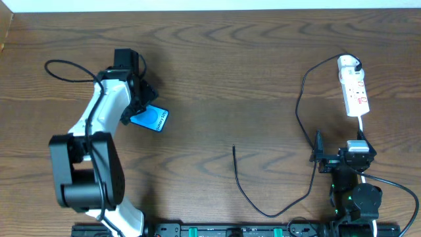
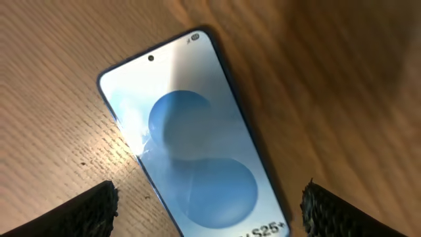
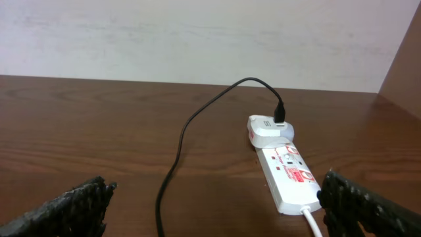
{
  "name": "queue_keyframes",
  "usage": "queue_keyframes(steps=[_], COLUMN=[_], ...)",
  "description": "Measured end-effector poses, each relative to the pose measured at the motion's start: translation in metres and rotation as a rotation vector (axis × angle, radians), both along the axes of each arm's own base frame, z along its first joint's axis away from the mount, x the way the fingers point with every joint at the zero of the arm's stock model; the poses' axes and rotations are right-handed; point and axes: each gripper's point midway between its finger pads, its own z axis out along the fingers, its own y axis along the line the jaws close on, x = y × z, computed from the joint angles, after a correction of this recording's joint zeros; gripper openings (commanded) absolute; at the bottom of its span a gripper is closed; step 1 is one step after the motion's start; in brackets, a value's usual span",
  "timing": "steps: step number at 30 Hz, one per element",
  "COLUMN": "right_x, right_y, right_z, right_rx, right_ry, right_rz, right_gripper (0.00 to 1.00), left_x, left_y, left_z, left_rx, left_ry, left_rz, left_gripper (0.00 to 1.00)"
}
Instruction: Plug charger to phone and switch on socket
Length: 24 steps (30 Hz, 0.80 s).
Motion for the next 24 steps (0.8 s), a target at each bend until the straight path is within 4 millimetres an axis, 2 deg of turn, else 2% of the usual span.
queue_keyframes(steps=[14, 24], right_x=[0.000, 0.000], right_y=[0.000, 0.000], right_z=[0.000, 0.000], right_rx=[0.000, 0.000], right_ry=[0.000, 0.000], right_rz=[0.000, 0.000], right_gripper=[0.99, 0.99], left_x=[-0.008, -0.011], left_y=[0.000, 0.000], left_z=[0.001, -0.001], left_rx=[-0.059, -0.070], left_ry=[-0.006, -0.006], left_rz=[0.285, 0.354], left_gripper=[0.89, 0.89])
